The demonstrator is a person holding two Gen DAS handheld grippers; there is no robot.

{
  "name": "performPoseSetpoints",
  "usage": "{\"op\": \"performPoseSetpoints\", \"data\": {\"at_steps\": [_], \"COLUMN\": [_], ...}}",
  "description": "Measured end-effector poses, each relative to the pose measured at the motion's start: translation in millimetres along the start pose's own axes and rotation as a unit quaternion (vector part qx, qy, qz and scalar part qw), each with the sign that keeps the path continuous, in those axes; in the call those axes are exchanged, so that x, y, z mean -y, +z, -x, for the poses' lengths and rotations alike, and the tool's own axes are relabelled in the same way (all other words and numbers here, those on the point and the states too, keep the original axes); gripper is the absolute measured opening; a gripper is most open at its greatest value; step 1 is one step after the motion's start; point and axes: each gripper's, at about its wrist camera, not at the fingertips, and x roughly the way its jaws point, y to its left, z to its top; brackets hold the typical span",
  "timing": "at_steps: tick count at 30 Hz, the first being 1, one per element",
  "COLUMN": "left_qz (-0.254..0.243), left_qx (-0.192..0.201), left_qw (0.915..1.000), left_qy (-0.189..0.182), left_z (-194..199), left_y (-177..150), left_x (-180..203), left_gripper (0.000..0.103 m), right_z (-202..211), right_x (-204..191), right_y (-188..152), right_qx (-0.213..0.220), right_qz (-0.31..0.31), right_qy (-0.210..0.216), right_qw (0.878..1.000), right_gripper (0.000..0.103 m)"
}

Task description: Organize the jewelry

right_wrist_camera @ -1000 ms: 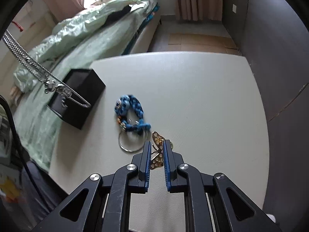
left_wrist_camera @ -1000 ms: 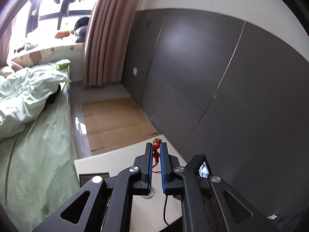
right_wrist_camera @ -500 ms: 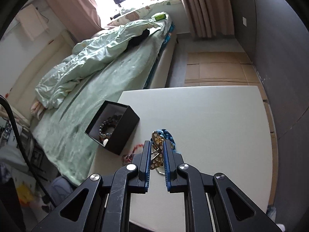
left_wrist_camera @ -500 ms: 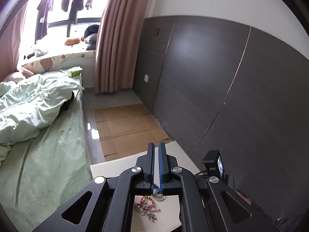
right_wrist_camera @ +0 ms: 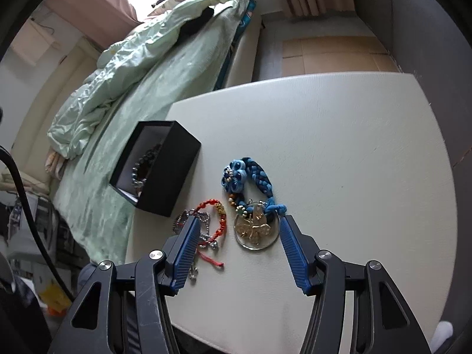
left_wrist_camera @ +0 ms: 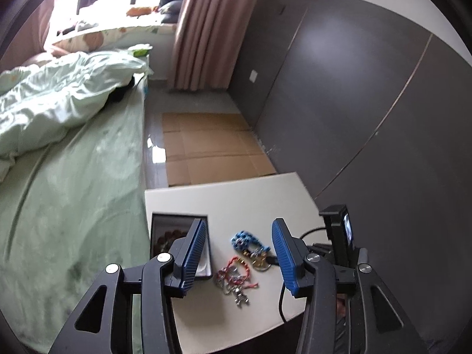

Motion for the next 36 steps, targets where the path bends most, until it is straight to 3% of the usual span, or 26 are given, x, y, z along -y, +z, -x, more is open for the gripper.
{"op": "performPoseSetpoints", "data": {"at_steps": [8,11,12,13,21,31,36], "left_qz": [0.047,0.062,0.068,0.077,0.108,0.055,0.027], "left_qx": [-0.04,-0.058,-0.064,-0.071,-0.122,-0.148,-0.176], "left_qw": [0.998,0.9963,0.9956,0.9944,0.9866,0.9874,0.9839], "left_qy": [0.012,0.012,0.013,0.012,0.009,0.011,0.018], "left_z": [-33.7,-48.1,-52.7,-59.3,-106.7,-155.7,-183.0], "left_y": [-39.8,-56.7,-61.6,-68.0,-100.3,-100.4,-95.8], "left_x": [-21.0,-25.0,-26.7,-28.6,-28.0,11.1,24.6], "left_gripper": [0.049,0.049,0.049,0.049,0.048,0.046,0.035], "right_z": [-35.7,-42.0,-42.8,-42.5,-23.5,4.8,21.6], "right_x": [-5.1,-7.9,-7.5,-5.7,4.4,28.0,46.9], "right_y": [-1.5,-2.0,-1.3,-0.5,-6.1,-14.4,-20.1], "right_qx": [-0.04,-0.039,-0.039,-0.038,-0.013,0.015,0.03], "right_qz": [0.022,0.034,0.036,0.035,0.029,-0.005,-0.028], "right_qy": [-0.038,-0.058,-0.066,-0.062,-0.03,0.001,0.008], "right_qw": [0.998,0.997,0.996,0.997,0.999,1.0,0.999], "right_gripper": [0.056,0.041,0.027,0.025,0.019,0.018,0.018]}}
